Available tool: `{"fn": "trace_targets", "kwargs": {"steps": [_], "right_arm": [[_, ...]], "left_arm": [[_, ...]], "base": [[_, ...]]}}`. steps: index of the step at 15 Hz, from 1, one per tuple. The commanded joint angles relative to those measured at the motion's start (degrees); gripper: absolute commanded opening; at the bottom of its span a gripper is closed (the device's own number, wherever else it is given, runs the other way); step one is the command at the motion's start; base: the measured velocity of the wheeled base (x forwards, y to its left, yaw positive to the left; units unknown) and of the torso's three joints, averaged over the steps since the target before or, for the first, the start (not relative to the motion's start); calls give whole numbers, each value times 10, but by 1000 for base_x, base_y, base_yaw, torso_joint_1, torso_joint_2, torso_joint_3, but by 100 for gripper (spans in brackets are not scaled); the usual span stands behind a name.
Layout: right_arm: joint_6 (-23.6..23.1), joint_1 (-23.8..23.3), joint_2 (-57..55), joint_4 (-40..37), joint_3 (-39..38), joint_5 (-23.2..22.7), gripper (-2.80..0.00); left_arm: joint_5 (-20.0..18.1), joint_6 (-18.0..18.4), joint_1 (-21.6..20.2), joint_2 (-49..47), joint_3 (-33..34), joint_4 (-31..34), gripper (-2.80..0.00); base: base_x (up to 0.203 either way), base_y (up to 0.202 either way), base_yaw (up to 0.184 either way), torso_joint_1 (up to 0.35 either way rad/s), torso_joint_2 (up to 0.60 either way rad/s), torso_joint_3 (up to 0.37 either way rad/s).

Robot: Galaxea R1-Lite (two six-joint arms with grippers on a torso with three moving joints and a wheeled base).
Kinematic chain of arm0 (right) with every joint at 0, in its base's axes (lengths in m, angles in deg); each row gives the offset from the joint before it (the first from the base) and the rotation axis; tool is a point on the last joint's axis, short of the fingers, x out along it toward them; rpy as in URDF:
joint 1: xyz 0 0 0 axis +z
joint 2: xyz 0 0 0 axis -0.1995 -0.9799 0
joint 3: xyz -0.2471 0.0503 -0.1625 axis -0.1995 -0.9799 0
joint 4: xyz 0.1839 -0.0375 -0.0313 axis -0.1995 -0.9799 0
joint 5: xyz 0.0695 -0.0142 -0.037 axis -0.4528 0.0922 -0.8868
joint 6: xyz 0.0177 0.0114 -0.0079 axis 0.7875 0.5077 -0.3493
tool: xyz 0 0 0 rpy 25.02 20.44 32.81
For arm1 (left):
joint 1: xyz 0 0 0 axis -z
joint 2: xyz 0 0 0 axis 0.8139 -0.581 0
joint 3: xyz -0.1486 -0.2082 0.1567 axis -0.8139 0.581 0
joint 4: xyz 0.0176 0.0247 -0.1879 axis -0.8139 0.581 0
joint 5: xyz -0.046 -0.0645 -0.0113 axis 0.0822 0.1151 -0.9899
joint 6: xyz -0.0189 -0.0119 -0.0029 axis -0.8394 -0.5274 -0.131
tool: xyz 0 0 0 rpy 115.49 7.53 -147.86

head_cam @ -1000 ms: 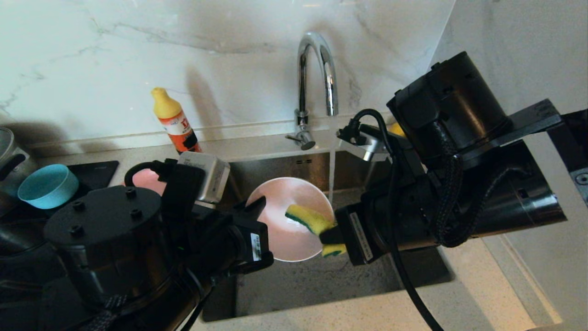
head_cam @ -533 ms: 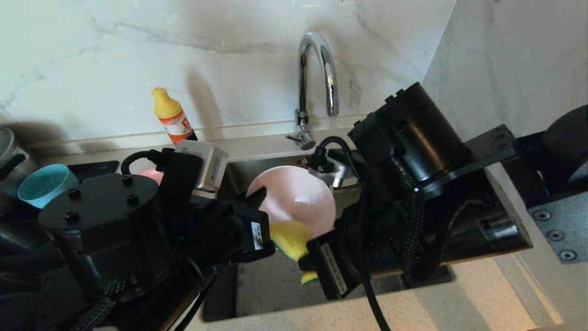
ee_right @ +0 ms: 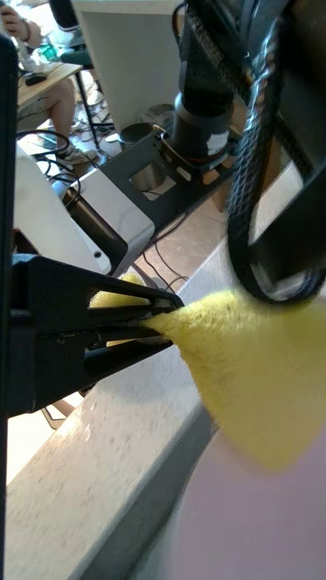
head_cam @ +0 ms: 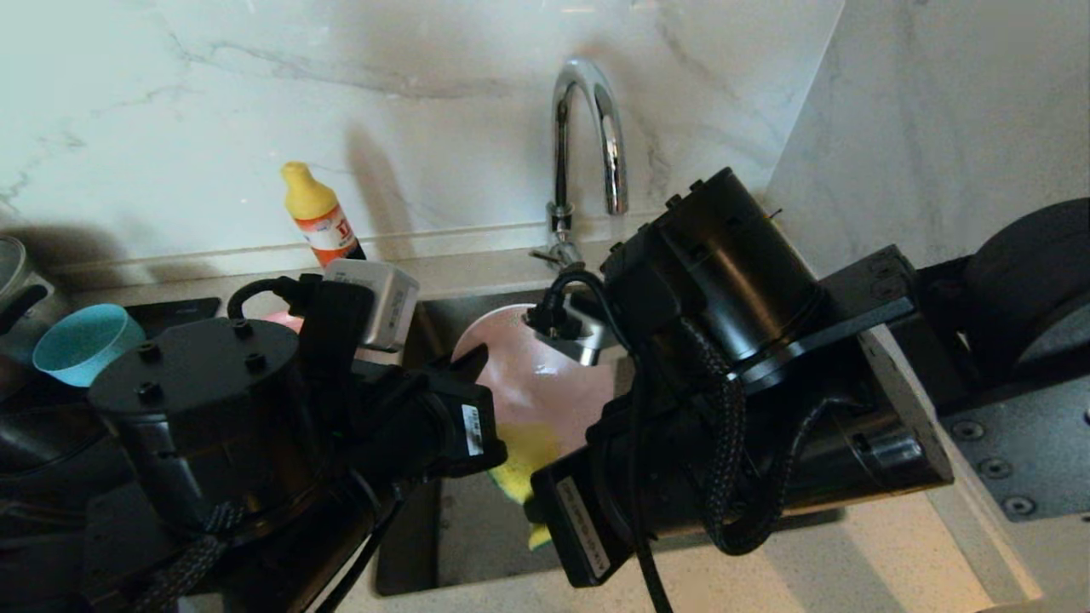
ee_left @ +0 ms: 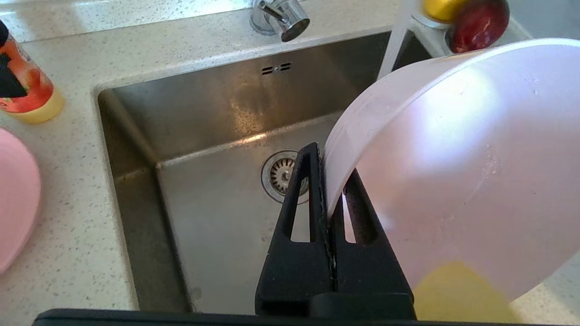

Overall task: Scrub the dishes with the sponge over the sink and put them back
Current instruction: Wipe the bowl

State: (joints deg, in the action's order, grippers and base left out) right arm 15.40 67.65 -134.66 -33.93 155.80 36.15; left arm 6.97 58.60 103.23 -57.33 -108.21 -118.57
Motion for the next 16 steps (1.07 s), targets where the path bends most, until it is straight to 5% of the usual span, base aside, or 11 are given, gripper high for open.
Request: {"fn": "trace_targets", "kwargs": {"steps": [1,8,16], "right_arm": [[0,-35,38,-2,-15,-1,-280],[0,-85,116,-5,-16,-1,-280],[5,-121,209,-37,-27,-3,-280]], "left_arm": [[2,-1,-1,-2,0,-3,-280],[6,-1,-2,-3,1,-2,-280],[1,-23,-64,-72,-33,11,-280]], "base": [[0,0,0,0,0,0],[0,0,0,0,0,0],[0,0,0,0,0,0]]}}
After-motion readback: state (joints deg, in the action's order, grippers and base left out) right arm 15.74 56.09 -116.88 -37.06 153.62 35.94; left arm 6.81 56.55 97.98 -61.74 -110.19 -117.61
